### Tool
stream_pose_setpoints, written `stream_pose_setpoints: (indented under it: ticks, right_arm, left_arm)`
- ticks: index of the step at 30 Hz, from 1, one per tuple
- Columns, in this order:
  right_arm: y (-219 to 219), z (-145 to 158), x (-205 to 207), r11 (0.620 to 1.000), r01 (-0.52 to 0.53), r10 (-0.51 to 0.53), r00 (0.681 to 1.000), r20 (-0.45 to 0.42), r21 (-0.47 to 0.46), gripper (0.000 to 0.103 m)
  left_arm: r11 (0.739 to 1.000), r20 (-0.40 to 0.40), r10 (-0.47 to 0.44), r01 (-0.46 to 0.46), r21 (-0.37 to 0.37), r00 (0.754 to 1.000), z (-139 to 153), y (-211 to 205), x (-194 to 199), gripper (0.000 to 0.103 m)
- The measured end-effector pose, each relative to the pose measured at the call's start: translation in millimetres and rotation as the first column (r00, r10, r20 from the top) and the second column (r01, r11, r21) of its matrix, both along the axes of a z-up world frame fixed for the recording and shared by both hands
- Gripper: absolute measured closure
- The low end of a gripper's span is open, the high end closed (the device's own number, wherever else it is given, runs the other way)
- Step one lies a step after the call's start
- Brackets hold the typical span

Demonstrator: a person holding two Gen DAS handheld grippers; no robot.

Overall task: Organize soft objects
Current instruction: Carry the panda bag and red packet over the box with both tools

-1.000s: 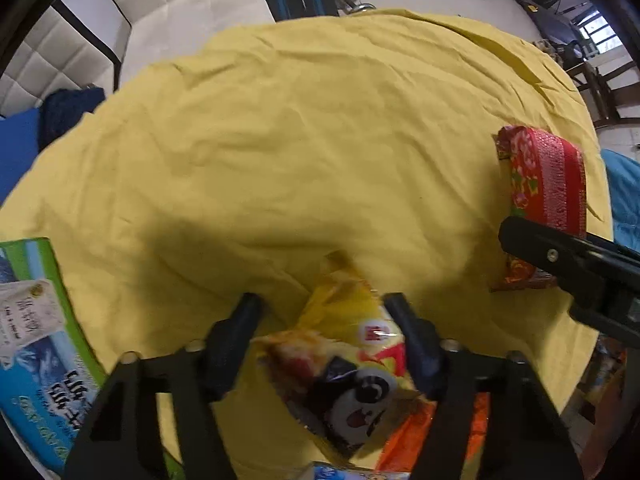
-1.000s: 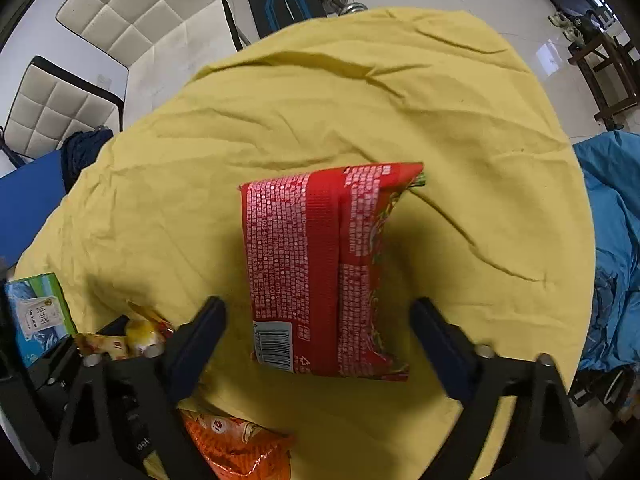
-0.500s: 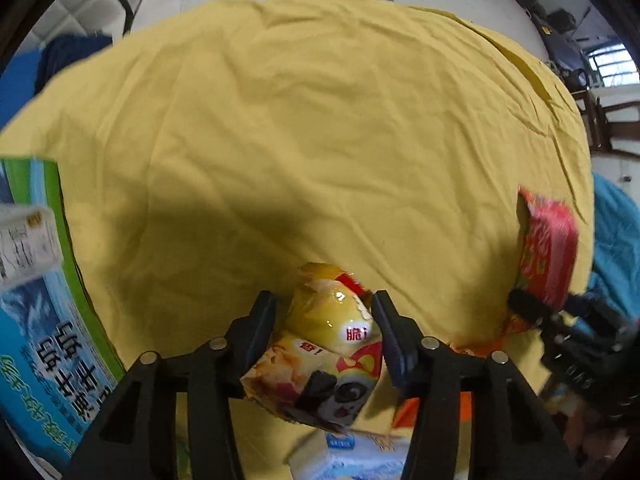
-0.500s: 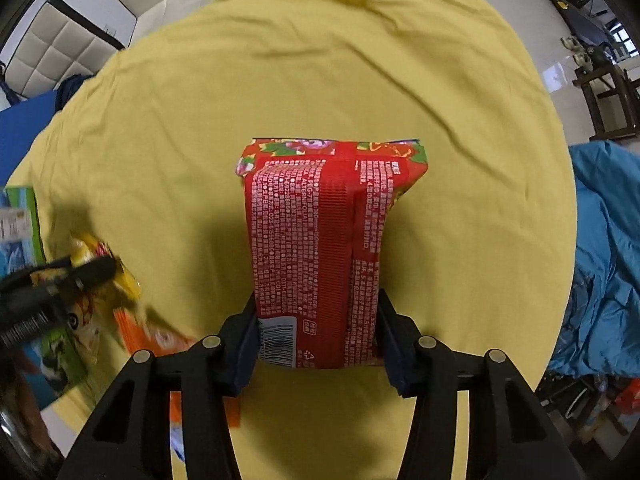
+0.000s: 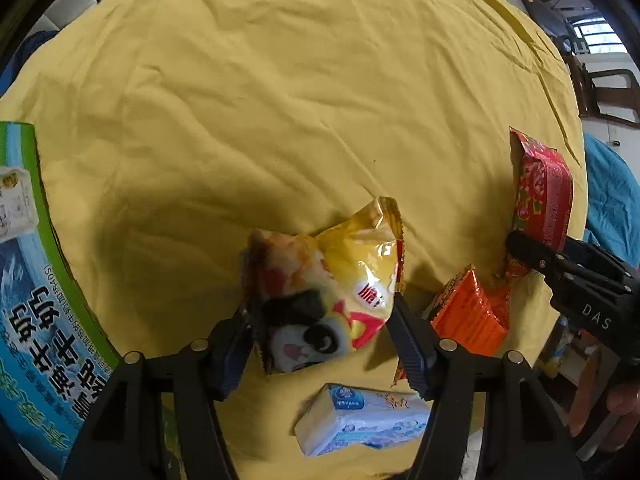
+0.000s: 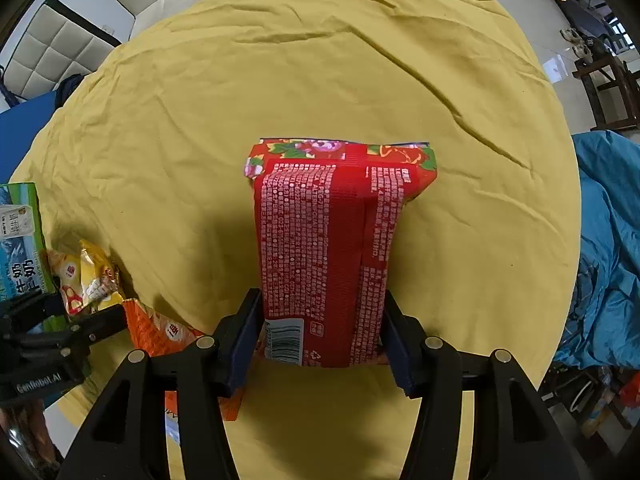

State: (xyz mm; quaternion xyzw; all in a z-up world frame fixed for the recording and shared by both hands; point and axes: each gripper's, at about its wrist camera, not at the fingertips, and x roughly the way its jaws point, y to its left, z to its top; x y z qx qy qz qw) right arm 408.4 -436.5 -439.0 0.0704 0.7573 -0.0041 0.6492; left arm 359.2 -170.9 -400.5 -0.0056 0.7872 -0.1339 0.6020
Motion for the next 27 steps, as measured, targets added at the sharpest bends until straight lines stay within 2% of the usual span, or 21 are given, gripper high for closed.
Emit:
stream_pose_setpoints:
  ticks: [4,10,12,15,20,27]
  right_arm:
    - [-2.3,-2.1,-0.1,1.000,0.023,-0.023,1.000,-0.003,0.000,0.044]
    - [-3.2,-8.2,6.9,0.998,0.066,-0.066,0.998,0.001,-0.001,0.042]
    - [-4.3,-8.4,9.1,0.997,0.071,-0.071,0.997,0.010,-0.004,0.044]
    - [-3.6,-4.7,8.5,0.997,0.070,-0.068,0.997,0.039,-0.027,0.053]
    - [-0.4,1.5,3.8,0.998,0.053,-0.050,0.996,0.070,-0.036,0.056]
    - [11.7,26.1,-11.0,0.998,0.046,-0.041,0.993,0.114,-0.037,0.057]
  left_arm:
    - [1.000,0.072,0.022,-0.022,0.004,0.997,2.5,-2.3,-9.5,0.045]
    - [0.999,0.090,0.041,-0.040,-0.013,0.995,3.4,-6.2,-26.6,0.045]
    - [0.999,0.106,0.051,-0.050,-0.013,0.993,6.0,-1.2,-29.6,0.052]
    - [0.999,0.163,0.045,-0.047,0.009,0.986,12.3,-1.8,-34.9,0.054]
    - [0.997,0.258,-0.009,-0.012,0.076,0.966,27.4,-9.6,-45.9,0.056]
    - [0.995,0.330,-0.023,-0.009,0.095,0.944,55.1,-17.2,-57.2,0.057]
